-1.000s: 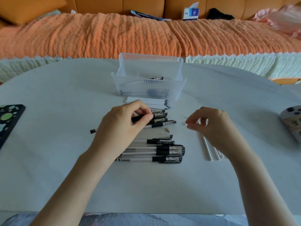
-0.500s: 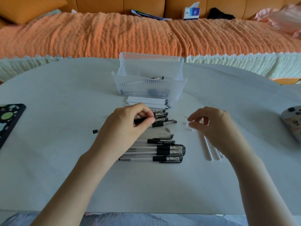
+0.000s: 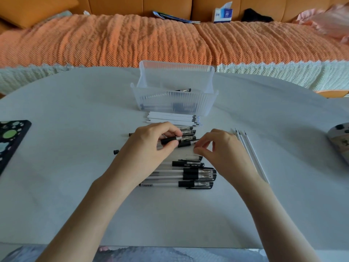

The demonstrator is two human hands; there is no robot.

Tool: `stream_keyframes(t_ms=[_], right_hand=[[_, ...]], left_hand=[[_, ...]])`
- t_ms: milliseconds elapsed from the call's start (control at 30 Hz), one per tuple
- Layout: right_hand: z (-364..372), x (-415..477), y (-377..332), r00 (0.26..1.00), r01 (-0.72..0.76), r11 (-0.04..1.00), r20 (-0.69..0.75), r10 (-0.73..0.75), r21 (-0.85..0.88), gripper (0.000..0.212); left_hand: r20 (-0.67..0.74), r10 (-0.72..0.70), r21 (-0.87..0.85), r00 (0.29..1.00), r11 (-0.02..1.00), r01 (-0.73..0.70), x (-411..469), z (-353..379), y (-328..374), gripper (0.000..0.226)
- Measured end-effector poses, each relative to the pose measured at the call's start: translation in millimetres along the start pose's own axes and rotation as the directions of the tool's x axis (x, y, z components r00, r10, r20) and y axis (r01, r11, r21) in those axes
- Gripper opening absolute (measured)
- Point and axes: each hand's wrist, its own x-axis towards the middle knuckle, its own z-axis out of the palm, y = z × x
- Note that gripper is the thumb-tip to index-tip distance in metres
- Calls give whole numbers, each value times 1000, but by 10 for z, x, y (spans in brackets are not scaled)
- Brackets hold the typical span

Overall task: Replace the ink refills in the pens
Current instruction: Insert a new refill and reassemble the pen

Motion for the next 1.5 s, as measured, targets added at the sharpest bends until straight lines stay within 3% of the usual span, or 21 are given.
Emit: stream_keyframes(t_ms=[167,333,433,833,1133,1333,1500], right_hand=[[-38,-17,-10,1000,26,999,-7,-26,18,4],[-186,-36,-74,998,34,943,-67,-13,331,3],[-197,-30,-88,998,45,904,-54,-24,426,6],[-183,-67,-193,995,88,886,4,-101,456,4],[-150,-55,-175,995,71,834,16,-95,547,8],[-159,-56,-178,996,66,872,25,-90,486,10],[-154,-73,-208,995,55,914,59,-85,402,39]], left_hand=[[-7,-26,-9,1000,1000,26,14,1,-13,10],[-14,-25,-1,1000,1000,25,20,-8,-6,10],[-8,-23,7,1000,1000,23,16,-9,9,11],[8,10,13,1000,1000,-10,17,22,46,10],[-36,-43,-143,998,989,37,20,30,64,15],[-10,-51,-118,999,992,50,15,29,72,13],[-9,-43,-119,999,992,42,11,32,87,12]])
